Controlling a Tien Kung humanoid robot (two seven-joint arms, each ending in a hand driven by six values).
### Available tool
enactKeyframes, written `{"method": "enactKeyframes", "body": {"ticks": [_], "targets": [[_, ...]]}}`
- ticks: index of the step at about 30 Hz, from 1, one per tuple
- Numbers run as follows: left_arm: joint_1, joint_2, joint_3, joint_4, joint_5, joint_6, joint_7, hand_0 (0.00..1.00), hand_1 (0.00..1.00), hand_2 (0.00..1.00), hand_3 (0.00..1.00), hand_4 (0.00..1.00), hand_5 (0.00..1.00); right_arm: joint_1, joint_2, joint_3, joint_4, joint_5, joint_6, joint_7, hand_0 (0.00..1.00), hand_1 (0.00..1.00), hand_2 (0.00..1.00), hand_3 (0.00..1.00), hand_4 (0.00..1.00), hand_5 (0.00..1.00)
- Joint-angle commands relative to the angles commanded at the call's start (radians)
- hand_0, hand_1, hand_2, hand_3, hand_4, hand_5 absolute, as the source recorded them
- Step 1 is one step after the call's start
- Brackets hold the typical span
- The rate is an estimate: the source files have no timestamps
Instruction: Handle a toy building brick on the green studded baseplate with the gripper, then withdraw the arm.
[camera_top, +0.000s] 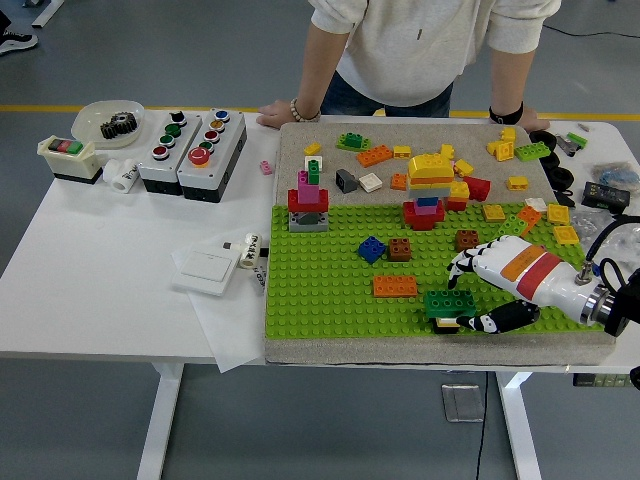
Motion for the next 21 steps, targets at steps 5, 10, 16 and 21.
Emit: {"method": "enactKeyframes", "body": {"ticks": [5, 10, 16, 21], "targets": [[0.001, 0.0, -0.002, 0.0, 0.005, -0.001, 0.002, 0.734, 0.743, 0.742, 0.611, 0.656, 0.629, -0.002, -0.001, 0.006, 0.002, 0.003, 0.0, 0.005, 0.514, 0.64, 0.748, 0.685, 0.883, 0.425], [0.001, 0.0, -0.003, 0.0, 0.007, -0.001, 0.002, 0.734, 0.743, 0.742, 0.61, 0.655, 0.627, -0.009, -0.001, 0.021, 0.009, 0.002, 0.002, 0.006, 0.53, 0.651, 0.763, 0.768, 0.909, 0.429], [0.0, 0.001, -0.003, 0.0, 0.008, -0.002, 0.002, 0.733, 0.743, 0.742, 0.61, 0.655, 0.627, -0.03, -0.007, 0.062, 0.052, 0.002, 0.018, 0.001, 0.583, 0.677, 0.784, 0.82, 0.951, 0.457], [0.001, 0.0, -0.004, 0.0, 0.009, -0.002, 0.003, 0.733, 0.743, 0.742, 0.609, 0.655, 0.627, -0.062, -0.014, 0.096, 0.113, 0.045, -0.03, -0.013, 0.631, 0.681, 0.786, 0.823, 0.891, 0.429]]}}
